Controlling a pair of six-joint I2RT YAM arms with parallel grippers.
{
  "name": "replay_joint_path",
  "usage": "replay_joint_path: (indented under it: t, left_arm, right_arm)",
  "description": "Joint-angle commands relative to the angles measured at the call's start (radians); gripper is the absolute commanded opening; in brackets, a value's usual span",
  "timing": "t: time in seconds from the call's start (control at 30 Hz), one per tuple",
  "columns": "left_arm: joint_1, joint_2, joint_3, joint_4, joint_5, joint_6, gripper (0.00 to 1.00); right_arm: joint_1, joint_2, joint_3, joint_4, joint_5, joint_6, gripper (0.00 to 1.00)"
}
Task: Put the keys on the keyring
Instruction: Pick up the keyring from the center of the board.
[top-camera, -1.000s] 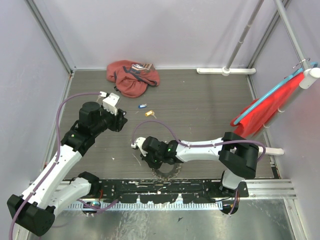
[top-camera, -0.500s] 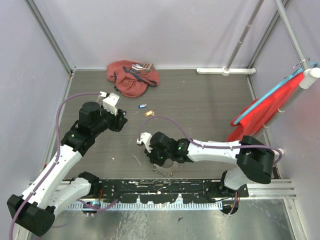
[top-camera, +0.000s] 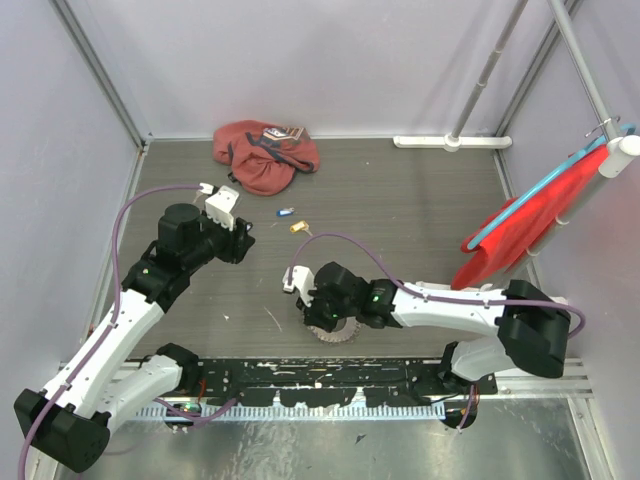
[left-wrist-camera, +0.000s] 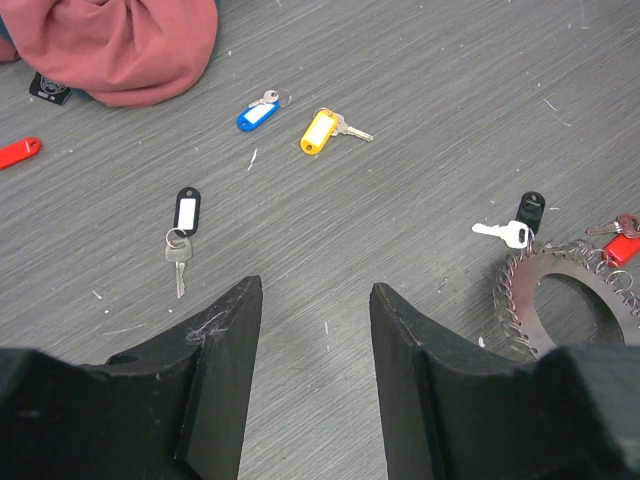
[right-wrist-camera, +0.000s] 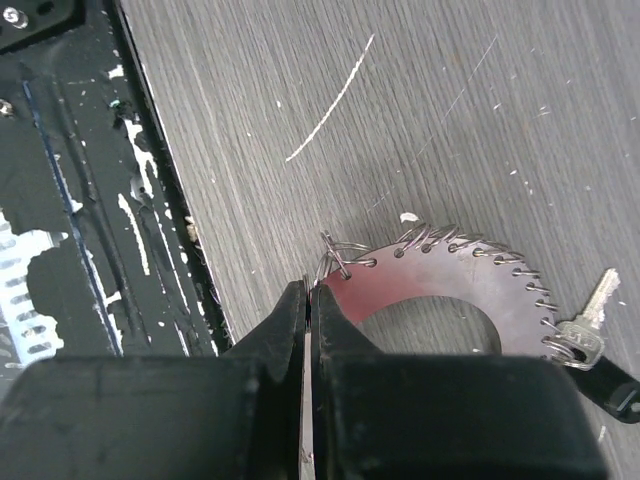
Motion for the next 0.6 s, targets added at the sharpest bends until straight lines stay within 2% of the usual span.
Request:
replay_joint_path:
  t: [0.0, 0.57]
  left_arm:
    - [0.005, -0.012, -0.006, 0.018, 0.017, 0.008, 0.54]
    - [0.005, -0.012, -0.006, 0.018, 0.022, 0.008, 0.54]
  right_arm:
    - [-0.012, -0.094, -0.005, 0.090, -0.034, -0.052, 0.01]
    - [-0.047, -0.217, -0.060, 0.150, -0.075, -0.062, 0.01]
